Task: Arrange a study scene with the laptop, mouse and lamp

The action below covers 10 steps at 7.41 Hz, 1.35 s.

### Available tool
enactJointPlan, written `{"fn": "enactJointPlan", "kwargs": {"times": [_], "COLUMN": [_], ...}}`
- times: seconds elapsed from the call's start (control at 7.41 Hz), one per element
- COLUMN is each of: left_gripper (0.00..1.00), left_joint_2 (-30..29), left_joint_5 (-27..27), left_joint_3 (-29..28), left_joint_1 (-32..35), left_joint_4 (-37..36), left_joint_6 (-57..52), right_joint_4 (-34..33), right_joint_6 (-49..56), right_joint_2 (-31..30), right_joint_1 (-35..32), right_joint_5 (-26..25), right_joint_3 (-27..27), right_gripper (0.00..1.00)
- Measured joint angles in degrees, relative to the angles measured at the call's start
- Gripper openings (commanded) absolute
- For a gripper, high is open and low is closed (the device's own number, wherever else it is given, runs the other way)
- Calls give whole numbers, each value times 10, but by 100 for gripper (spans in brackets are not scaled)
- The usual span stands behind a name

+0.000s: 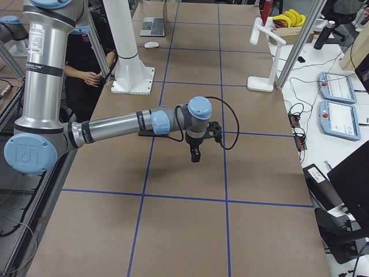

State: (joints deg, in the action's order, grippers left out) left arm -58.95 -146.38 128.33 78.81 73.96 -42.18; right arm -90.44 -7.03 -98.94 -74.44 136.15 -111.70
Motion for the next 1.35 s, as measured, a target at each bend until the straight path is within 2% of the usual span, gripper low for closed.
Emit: {"fn": "enactJointPlan", "kwargs": {"times": [0.67,1.35], "left_gripper": [100,100], "left_joint_2": [4,9], "left_joint_5": [0,0], "left_joint_3": [-1,-5], "left_joint_1": [-21,-34], "left_joint_4": [-22,-73], "left_joint_6": [-6,-45], "right_joint_4": [0,0], "right_joint_6": [-1,0], "right_joint_2": [5,7], "right_joint_1": [0,0], "right_joint_5": [0,-5], "right_joint_3": [0,0], "right_gripper": [100,100]}}
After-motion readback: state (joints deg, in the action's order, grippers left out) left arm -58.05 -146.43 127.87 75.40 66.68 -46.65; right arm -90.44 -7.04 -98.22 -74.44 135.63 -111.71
